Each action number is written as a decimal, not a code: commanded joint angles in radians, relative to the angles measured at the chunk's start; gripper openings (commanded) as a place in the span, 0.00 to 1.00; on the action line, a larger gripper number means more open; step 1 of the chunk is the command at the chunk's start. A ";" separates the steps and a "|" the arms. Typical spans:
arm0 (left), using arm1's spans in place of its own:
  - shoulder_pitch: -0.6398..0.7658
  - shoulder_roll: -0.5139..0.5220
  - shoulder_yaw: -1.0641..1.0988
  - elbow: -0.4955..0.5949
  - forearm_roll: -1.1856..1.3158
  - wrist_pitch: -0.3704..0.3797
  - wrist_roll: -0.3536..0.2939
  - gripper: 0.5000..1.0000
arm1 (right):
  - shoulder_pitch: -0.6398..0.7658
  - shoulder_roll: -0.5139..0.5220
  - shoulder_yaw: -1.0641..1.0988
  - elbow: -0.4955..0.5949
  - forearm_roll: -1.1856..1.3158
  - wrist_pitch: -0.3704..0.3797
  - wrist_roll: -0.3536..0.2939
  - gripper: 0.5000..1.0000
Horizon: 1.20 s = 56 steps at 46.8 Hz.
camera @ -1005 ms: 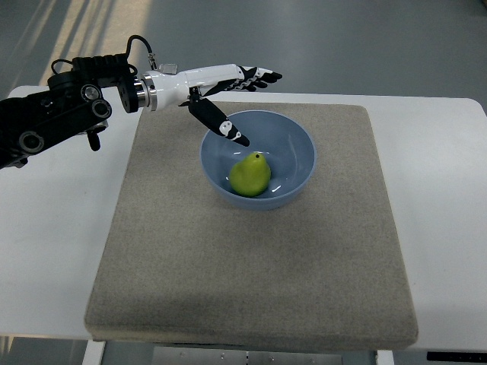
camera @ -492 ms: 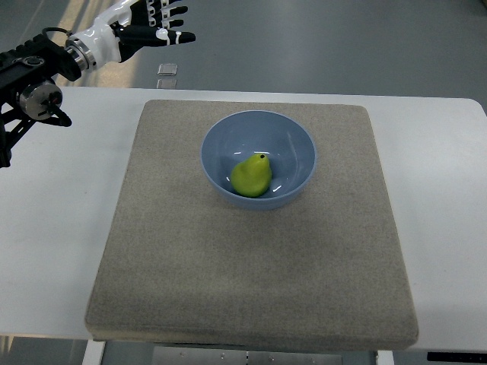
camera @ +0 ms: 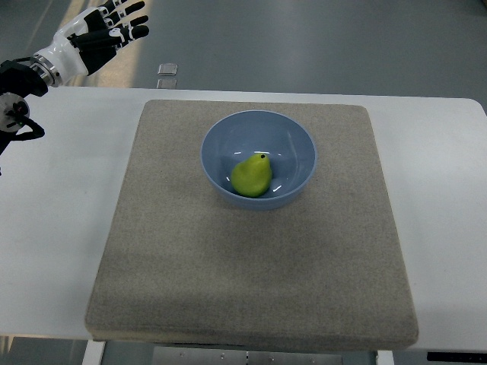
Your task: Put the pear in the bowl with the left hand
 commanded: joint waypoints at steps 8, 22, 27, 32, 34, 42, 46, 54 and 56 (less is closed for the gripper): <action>0.022 0.007 -0.009 0.008 -0.103 -0.041 0.078 0.99 | 0.000 0.000 0.000 0.000 0.000 0.000 0.000 0.85; 0.063 0.016 -0.124 0.046 -0.177 -0.060 0.188 0.99 | 0.000 0.000 0.000 0.000 0.001 0.000 0.000 0.85; 0.086 0.021 -0.159 0.045 -0.177 -0.060 0.211 0.99 | 0.000 0.000 0.000 0.000 0.000 0.000 0.000 0.85; 0.109 0.024 -0.164 0.045 -0.177 -0.060 0.222 0.99 | 0.000 0.000 0.000 0.000 0.000 0.000 0.000 0.85; 0.120 0.024 -0.164 0.045 -0.175 -0.060 0.227 0.99 | 0.000 0.000 0.000 0.000 0.000 0.000 0.000 0.85; 0.128 0.022 -0.166 0.032 -0.175 -0.060 0.239 0.99 | 0.000 0.000 0.003 0.000 0.001 0.000 0.000 0.85; 0.128 0.017 -0.164 0.032 -0.175 -0.060 0.240 0.99 | 0.000 0.000 0.002 0.002 0.001 0.002 -0.002 0.85; 0.128 0.017 -0.166 0.022 -0.175 -0.060 0.240 0.99 | -0.002 0.000 0.005 0.002 0.001 0.009 -0.002 0.85; 0.128 0.019 -0.166 0.019 -0.175 -0.060 0.242 0.99 | -0.002 0.000 0.005 0.003 0.001 0.011 0.000 0.85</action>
